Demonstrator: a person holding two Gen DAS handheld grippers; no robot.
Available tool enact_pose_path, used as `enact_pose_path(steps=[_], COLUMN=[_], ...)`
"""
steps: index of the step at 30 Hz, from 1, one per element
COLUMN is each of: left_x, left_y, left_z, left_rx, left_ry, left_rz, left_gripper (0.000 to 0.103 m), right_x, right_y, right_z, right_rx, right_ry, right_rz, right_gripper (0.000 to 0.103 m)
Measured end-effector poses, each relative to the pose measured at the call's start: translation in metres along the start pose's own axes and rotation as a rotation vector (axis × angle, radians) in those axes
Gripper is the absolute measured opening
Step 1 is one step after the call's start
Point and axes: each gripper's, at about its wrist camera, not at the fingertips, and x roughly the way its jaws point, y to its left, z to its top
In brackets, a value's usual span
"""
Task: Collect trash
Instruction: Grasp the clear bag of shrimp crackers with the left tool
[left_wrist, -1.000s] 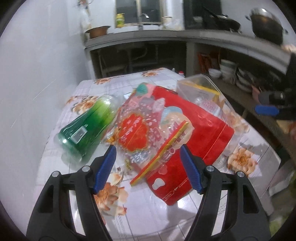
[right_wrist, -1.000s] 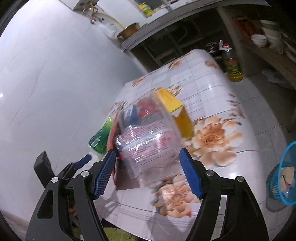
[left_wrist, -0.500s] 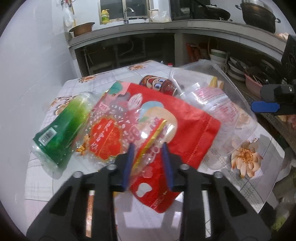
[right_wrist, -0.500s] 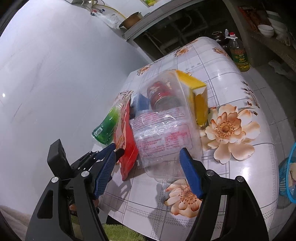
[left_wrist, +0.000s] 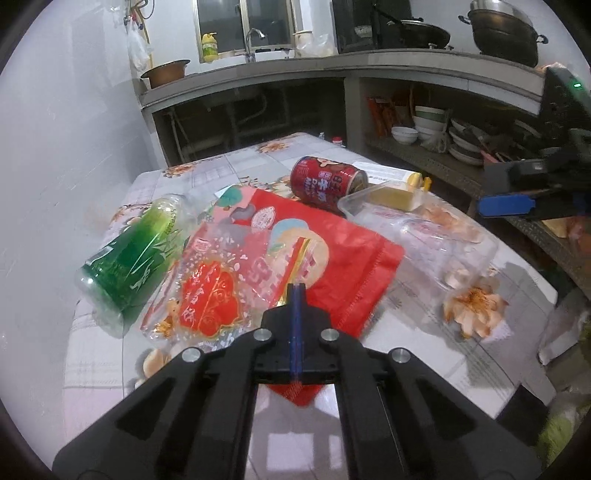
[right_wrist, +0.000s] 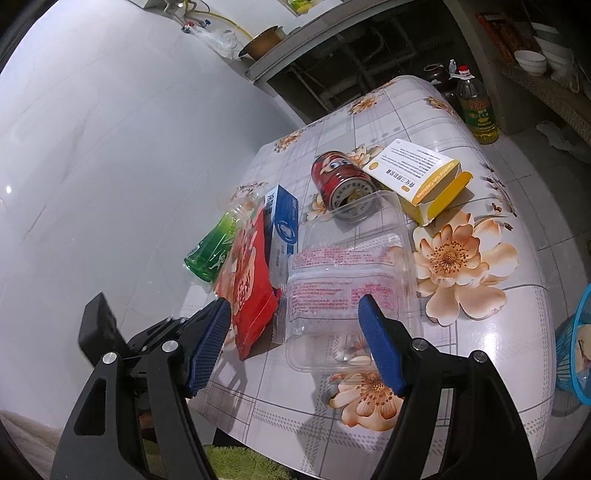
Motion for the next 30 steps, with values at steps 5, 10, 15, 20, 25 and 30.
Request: enact_pose_path(steps=[5,10,15,20,25,30], left_x=[-0.019,-0.027,-0.025,-0.012,0.023,0.031], left_y=[-0.004,-0.009,-0.014,-0.028,-0.040,-0.043], left_z=[-0.015,-0.022,-0.016,-0.004,0.002,0.005], left_rx=[0.016,0.021,-0.080,-0.182,-0.285,-0.294], left_ry=[0.024,0.035,0.046,0.069,0.178,0.182], left_rz=[-0.035,-0.068,-0.210,-0.350,-0.391,-0.356], left_gripper=[0.000,0.000,0.026,0.045,0.046,0.046], right_x=[-0.006,-0.019,-0.017,-0.006,0.008,0.006], right_y=[-0.002,-0.011,-0.033,-0.061,-0.068,-0.051], right_z=[0.001,0.009,0.015,0.011,0.012,0.018], right_rx=[0.004,-0.002,0.068,0.181,0.189,0.081], right_ry=[-0.017,-0.065,-0.046,-0.005,0.017,0.006], right_rz=[-0.017,-0.110,-0.167,-0.123,-0.111,-0.060], right_gripper=[0.070,0.070,0.070,0.070,0.070,0.070])
